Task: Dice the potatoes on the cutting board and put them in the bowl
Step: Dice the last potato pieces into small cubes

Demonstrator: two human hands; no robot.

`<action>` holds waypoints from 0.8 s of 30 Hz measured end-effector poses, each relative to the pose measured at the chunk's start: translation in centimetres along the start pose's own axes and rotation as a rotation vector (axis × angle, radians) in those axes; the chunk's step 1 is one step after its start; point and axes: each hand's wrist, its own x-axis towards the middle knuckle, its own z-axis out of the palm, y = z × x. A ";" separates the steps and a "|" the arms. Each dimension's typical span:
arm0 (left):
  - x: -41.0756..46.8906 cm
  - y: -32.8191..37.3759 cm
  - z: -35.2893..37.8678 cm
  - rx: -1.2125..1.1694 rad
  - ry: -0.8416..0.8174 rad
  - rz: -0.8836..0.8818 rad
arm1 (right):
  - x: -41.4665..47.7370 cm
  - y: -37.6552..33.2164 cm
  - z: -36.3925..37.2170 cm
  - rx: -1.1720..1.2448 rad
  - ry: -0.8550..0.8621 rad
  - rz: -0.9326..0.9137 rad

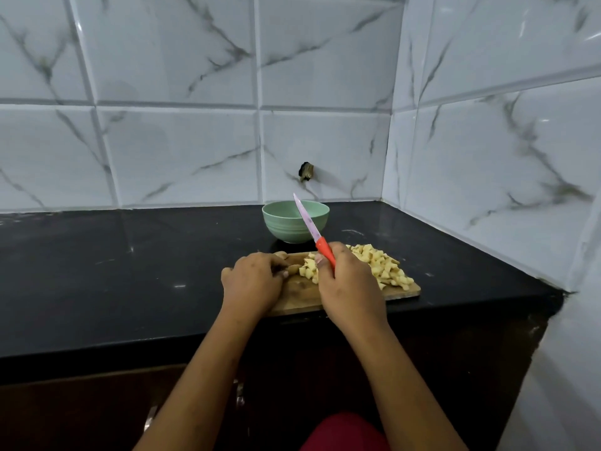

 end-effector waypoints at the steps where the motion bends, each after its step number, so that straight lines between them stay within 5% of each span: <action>1: -0.1 0.0 -0.1 0.006 0.014 0.003 | -0.4 0.0 -0.3 -0.023 -0.023 -0.009; 8: -1.0 -0.3 -0.7 -0.044 0.072 0.010 | -3.2 -0.7 -1.8 -0.233 -0.221 -0.055; 24: -1.2 -0.8 -0.1 -0.082 0.087 0.042 | -2.7 -2.2 -0.1 -0.596 -0.316 -0.085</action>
